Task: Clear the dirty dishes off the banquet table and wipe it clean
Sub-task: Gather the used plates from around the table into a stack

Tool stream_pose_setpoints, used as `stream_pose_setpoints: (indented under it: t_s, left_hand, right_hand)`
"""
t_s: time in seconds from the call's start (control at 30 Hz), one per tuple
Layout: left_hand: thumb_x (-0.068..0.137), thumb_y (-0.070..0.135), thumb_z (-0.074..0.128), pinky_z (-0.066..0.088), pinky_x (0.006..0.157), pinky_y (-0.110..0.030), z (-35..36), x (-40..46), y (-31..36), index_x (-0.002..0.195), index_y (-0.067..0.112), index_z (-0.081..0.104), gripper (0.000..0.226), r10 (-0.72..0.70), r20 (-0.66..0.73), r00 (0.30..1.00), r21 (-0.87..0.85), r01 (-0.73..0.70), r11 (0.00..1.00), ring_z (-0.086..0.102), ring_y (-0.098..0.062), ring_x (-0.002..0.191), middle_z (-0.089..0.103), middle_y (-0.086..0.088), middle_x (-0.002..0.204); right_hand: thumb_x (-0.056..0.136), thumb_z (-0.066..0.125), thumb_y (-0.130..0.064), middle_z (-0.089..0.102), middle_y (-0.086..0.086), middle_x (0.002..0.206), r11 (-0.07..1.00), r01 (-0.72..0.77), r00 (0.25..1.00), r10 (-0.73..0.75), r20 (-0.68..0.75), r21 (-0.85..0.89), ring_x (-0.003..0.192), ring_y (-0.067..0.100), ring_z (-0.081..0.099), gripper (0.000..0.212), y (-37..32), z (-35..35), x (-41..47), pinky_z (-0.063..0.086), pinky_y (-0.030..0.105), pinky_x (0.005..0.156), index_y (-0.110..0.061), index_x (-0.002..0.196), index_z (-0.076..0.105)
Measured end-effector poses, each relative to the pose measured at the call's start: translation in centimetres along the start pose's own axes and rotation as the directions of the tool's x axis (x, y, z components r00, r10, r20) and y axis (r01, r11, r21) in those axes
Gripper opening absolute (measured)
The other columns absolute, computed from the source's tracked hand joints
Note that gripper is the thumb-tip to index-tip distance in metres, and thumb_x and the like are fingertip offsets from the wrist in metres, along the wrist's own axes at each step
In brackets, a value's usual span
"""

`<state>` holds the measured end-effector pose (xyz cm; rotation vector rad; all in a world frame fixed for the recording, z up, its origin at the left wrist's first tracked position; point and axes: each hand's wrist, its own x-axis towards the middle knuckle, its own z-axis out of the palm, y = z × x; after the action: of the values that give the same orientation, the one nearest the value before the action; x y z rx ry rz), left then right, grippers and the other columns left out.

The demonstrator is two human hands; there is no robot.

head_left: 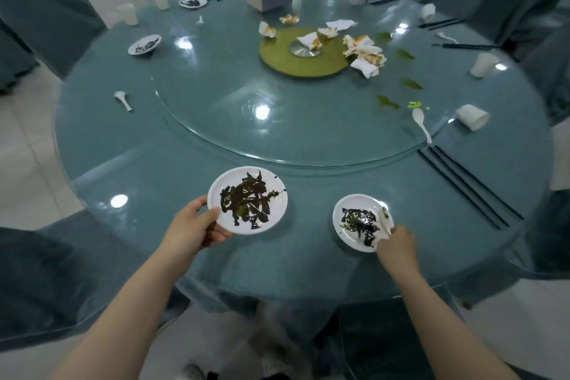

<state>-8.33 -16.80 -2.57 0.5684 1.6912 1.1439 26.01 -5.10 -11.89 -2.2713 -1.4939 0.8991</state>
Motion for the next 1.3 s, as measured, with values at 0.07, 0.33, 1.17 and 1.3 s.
stream_pose_setpoints:
  t_s: [0.07, 0.33, 1.17, 1.3]
  left_hand:
    - [0.097, 0.009, 0.045, 0.039, 0.039, -0.018, 0.1, 0.3, -0.2, 0.119, 0.017, 0.053, 0.025, -0.007, 0.008, 1.0, 0.01, 0.007, 1.0, 0.051, -0.012, 0.038, 0.066, -0.013, 0.056]
    - [0.098, 0.012, 0.046, 0.039, 0.046, -0.022, -0.4, 0.9, -1.0, 0.117, 0.024, 0.052, 0.024, -0.016, 0.001, 1.0, 0.049, 0.016, 0.999, 0.054, -0.013, 0.04, 0.068, -0.014, 0.06]
    - [0.099, 0.022, 0.046, 0.047, 0.048, -0.022, 0.7, -1.0, 0.0, 0.123, 0.03, 0.047, 0.025, 0.092, 0.081, 0.992, 0.027, -0.094, 0.995, 0.061, -0.015, 0.049, 0.071, -0.015, 0.067]
    - [0.1, 0.02, 0.046, 0.049, 0.061, -0.031, -0.1, -1.7, -0.7, 0.126, 0.032, 0.044, 0.029, 0.063, 0.059, 0.996, 0.043, -0.065, 0.997, 0.063, -0.017, 0.051, 0.072, -0.016, 0.07]
  right_hand:
    - [0.085, 0.06, -0.016, 0.06, 0.021, 0.103, 0.996, -0.054, 0.999, 0.054, 0.0, 0.07, 0.081, 0.033, 0.058, 0.03, 0.7, -0.1, 0.6, 0.044, 0.033, 0.063, 0.004, 0.107, 0.053]
    - [0.08, 0.055, -0.007, 0.058, 0.011, 0.075, 0.99, -0.057, 0.99, 0.039, 0.135, 0.131, 0.065, 0.023, 0.051, 0.005, -0.4, 1.0, 1.2, 0.032, 0.026, 0.048, -0.003, 0.081, 0.056]
    - [0.09, 0.056, -0.01, 0.055, -0.016, 0.053, 0.808, 0.212, 0.797, -0.468, 0.381, 0.549, 0.041, -0.001, 0.041, 0.029, -13.4, 2.6, -8.0, 0.035, 0.019, 0.048, -0.031, 0.109, 0.062]
    - [0.085, 0.059, -0.004, 0.058, -0.015, 0.05, 0.816, 0.177, 0.784, -0.455, 0.423, 0.55, 0.038, -0.001, 0.04, 0.023, -14.0, 2.6, -8.5, 0.033, 0.014, 0.04, -0.026, 0.09, 0.065]
